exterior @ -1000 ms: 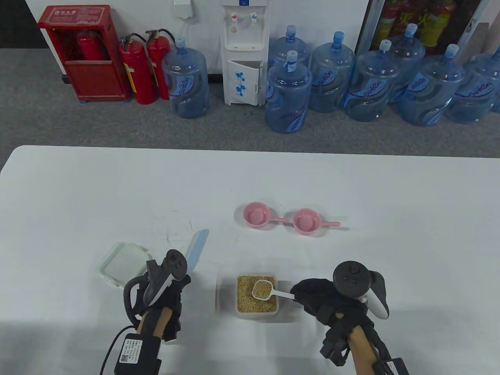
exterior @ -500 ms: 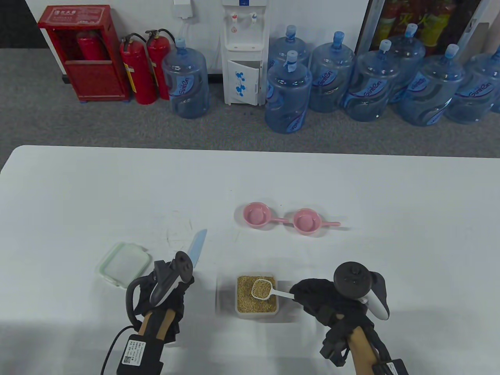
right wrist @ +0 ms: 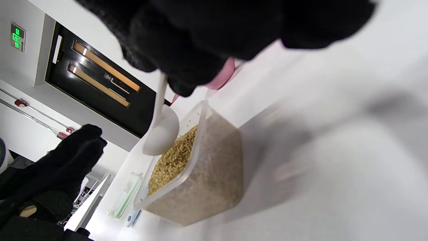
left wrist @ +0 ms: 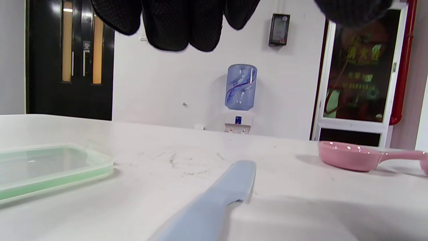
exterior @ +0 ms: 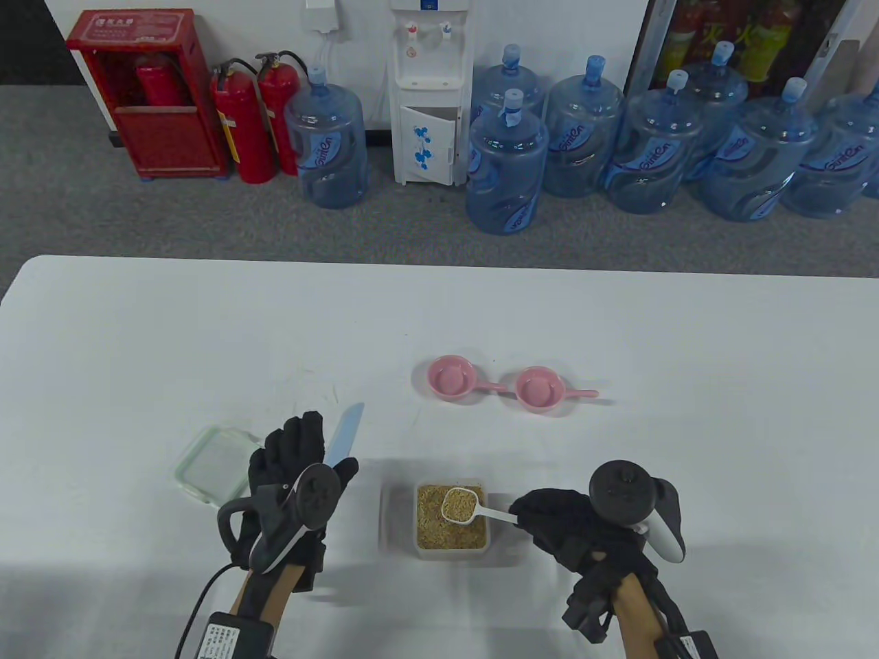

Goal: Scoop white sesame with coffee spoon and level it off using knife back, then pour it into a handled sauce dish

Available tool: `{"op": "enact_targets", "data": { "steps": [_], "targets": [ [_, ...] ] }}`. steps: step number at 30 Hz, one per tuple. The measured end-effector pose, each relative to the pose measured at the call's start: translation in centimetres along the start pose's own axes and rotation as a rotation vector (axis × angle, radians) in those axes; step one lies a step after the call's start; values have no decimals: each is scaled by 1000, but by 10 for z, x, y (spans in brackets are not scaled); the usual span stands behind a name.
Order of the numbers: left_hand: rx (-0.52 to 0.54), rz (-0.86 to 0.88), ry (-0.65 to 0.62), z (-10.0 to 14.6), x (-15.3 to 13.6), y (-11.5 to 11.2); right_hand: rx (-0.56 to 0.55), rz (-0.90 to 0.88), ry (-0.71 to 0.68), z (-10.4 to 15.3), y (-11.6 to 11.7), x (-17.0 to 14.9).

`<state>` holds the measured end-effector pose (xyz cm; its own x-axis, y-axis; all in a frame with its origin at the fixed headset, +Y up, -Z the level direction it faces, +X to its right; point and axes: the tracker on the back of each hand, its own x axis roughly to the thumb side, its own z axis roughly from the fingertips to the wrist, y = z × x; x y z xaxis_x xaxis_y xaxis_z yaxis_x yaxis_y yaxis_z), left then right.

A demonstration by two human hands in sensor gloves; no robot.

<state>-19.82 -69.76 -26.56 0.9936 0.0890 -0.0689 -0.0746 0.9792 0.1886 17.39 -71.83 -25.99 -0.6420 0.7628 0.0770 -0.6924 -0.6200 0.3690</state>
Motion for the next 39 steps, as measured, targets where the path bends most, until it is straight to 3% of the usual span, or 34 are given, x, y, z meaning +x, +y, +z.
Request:
{"op": "enact_targets", "data": {
  "steps": [5,14,18,24,30,35,39],
  "targets": [
    [-39,12,-66,-1,0,-7,9,-41,-12,-1,2,1],
    [-129,2,-49,-5,-5,-16,-25,-71,-12,-1,-1,-2],
    [-148,-1,-48,-6,-6,-17,-80,-135,6,1,-10,-7],
    [-168,11,-47,-7,-9,-16,-260,-193,87,1,-29,-9],
    [-175,14,-46,-8,-11,-16,-376,-187,200,-16,-54,-17],
    [-173,15,-44,-9,-12,-17,-474,-64,345,-42,-71,-27],
    [-182,12,-46,-10,-12,-18,-481,2,427,-59,-73,-36]
  ]
}}
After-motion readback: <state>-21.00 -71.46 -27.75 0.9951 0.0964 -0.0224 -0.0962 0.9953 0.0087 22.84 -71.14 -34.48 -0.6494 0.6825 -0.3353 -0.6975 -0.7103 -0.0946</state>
